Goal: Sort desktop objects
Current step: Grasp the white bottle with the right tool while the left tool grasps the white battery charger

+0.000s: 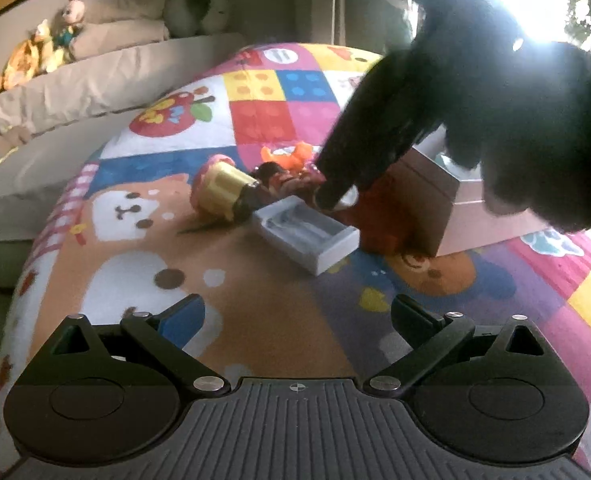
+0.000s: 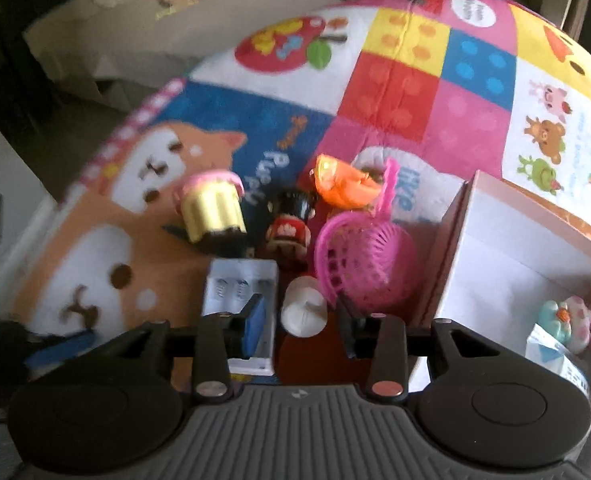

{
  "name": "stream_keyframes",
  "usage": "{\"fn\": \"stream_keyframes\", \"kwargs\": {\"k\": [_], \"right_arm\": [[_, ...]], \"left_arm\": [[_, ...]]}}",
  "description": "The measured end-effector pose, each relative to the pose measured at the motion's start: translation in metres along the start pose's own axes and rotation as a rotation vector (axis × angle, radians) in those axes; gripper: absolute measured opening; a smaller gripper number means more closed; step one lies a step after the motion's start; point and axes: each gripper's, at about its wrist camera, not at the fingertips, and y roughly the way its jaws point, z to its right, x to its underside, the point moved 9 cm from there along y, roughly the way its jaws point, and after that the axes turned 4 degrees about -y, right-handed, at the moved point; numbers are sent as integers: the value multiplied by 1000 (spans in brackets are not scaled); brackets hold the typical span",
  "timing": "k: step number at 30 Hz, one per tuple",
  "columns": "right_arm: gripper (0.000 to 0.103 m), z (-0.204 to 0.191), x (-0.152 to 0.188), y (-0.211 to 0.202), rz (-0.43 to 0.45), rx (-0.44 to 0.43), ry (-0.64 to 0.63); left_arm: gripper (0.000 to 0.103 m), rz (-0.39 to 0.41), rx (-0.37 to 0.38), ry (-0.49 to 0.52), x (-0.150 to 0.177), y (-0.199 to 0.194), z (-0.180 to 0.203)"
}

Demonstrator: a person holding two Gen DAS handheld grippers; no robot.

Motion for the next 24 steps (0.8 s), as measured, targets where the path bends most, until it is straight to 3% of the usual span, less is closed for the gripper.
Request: {"fn": "stream_keyframes", "kwargs": {"k": [5,8,12,17,21,24], "right_arm": [[25,-2,9,-40,95,-73,35],[25,7,36,-80,155,-120,64],[25,17,93,-102,135,-172,96],[26,36,147,-89,95,-90,90],[26,64,142,-75,129,-42,160],[25,68,125,-65,166,-97,207]], "left_arm": [[102,-3,-33,0,-5,0,-7],[102,-8,-27,2,-10,4,-2],[102,-6,-13,23,-19,10,12],[102,-16,-38,47,-26,23,18],[102,-41,-67,30,-31,32,13],[102,-63,-73,-9,-33,38,6]]}}
